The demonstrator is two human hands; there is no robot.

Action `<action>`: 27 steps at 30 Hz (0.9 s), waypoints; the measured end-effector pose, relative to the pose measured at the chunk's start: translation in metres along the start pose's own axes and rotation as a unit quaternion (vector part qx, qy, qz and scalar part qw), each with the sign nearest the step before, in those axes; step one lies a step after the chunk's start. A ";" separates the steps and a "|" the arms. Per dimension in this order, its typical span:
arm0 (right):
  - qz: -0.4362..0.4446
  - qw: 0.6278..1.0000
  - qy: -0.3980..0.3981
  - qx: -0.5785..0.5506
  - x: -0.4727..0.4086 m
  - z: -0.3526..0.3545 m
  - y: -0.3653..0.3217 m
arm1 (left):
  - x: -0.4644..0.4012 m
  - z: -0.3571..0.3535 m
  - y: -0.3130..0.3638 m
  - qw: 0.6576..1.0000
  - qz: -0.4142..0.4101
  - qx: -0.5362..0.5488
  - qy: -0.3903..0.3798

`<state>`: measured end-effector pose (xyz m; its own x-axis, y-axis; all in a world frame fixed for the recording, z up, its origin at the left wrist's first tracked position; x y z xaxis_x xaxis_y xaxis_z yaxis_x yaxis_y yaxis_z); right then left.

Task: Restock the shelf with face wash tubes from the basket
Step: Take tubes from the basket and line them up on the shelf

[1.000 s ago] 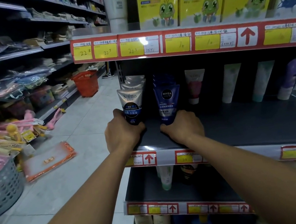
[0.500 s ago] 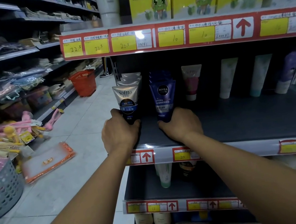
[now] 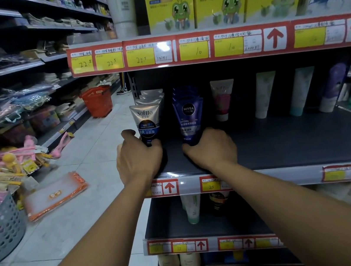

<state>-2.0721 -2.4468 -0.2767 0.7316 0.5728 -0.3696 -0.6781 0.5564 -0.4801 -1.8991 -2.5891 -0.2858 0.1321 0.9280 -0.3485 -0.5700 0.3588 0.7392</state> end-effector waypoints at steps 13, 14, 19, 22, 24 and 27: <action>0.126 0.990 0.050 0.049 0.045 0.027 0.006 | 0.052 0.022 0.016 0.990 -0.129 -0.062 0.008; 0.127 0.990 0.050 0.048 0.048 0.030 0.009 | 0.058 0.023 0.019 0.988 -0.140 -0.064 0.003; 0.117 0.991 0.040 0.058 0.062 0.051 0.025 | 0.086 0.033 0.045 0.981 -0.178 -0.071 -0.008; 0.109 0.991 0.039 0.059 0.072 0.066 0.036 | 0.101 0.035 0.059 0.976 -0.200 -0.085 -0.022; 0.109 0.991 0.041 0.058 0.079 0.077 0.043 | 0.111 0.036 0.065 0.973 -0.211 -0.088 -0.028; 0.114 0.990 0.050 0.059 0.090 0.093 0.054 | 0.125 0.035 0.071 0.972 -0.216 -0.086 -0.042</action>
<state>-2.0493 -2.3095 -0.2614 0.5571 0.6328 -0.5378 -0.8261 0.4885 -0.2810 -1.8947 -2.4438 -0.2568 0.4506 0.7016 -0.5520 -0.5724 0.7016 0.4245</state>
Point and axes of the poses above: each hand's wrist, its own x-axis away from the middle knuckle, its own z-axis out of the back of the hand, y = z × x, the point moved 7 cm from there along -x, towards the middle knuckle, and after that the axes turned 2 degrees about z, right-handed, at the moved point
